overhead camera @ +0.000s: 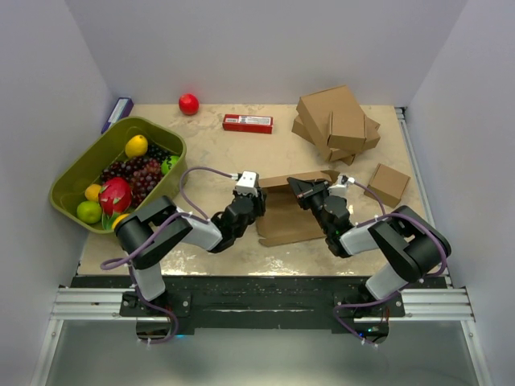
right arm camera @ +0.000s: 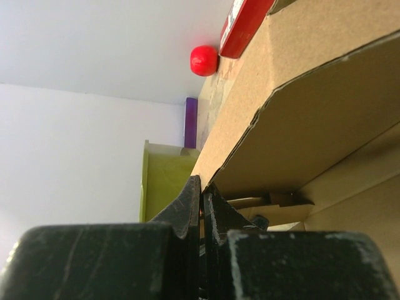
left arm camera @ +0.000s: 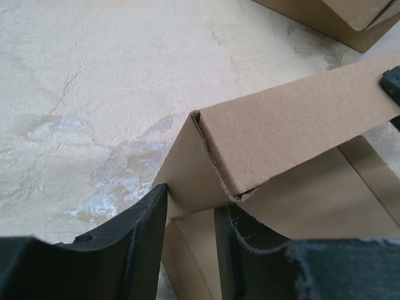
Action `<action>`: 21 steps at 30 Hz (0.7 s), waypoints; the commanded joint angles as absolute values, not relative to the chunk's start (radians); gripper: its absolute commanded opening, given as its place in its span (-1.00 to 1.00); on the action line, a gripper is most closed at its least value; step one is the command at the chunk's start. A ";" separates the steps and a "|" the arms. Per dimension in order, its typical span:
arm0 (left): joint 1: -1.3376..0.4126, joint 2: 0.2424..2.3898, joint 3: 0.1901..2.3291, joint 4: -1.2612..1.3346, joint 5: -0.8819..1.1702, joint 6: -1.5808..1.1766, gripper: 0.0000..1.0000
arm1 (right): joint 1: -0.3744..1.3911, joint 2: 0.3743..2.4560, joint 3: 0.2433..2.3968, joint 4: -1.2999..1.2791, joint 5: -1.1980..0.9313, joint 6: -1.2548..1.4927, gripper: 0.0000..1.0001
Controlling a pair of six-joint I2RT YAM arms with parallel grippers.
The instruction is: Fold the paper box
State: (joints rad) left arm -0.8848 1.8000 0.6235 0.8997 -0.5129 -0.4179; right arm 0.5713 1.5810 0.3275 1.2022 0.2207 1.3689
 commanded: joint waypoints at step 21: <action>-0.884 1.847 0.595 1.373 -0.488 -0.264 -0.81 | 0.604 1.583 0.318 0.960 0.181 1.312 -1.00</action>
